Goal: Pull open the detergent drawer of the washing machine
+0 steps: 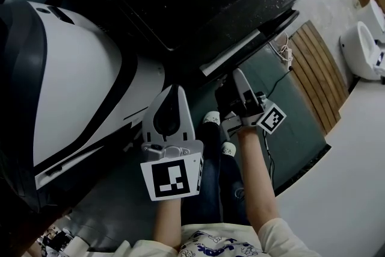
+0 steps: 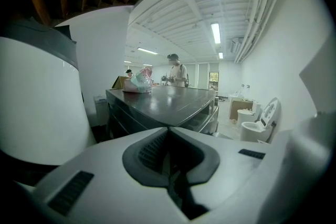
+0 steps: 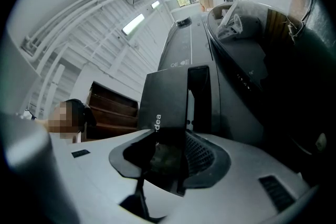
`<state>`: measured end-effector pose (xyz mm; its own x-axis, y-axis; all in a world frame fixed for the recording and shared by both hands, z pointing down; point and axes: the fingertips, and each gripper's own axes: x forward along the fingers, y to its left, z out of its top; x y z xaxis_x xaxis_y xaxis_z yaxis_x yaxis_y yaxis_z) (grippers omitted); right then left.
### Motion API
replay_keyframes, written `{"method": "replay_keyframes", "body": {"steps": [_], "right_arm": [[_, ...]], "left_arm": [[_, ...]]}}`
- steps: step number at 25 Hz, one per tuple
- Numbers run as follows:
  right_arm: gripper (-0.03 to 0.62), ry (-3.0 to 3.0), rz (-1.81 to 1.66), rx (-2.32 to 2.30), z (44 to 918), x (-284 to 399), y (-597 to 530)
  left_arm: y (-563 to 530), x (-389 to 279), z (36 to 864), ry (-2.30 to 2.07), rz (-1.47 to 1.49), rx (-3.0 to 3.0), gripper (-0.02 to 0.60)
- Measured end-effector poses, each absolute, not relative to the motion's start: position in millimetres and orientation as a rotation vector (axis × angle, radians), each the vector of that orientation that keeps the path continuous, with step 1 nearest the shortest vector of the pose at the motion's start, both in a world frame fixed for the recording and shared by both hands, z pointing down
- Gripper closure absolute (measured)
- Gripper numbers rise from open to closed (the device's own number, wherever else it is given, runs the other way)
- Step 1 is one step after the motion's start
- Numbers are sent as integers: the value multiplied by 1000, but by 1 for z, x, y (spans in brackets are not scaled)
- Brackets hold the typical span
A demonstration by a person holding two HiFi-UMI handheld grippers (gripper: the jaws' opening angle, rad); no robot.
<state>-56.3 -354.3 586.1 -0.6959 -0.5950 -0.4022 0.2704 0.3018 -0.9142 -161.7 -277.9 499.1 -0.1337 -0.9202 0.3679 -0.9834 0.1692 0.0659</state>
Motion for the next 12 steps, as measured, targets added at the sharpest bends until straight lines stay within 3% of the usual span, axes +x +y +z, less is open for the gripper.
{"method": "replay_keyframes", "body": {"steps": [12], "right_arm": [[414, 1823, -1492, -311, 587, -26, -336]], "left_arm": [[-267, -139, 491, -2119, 268, 1842, 568]]}}
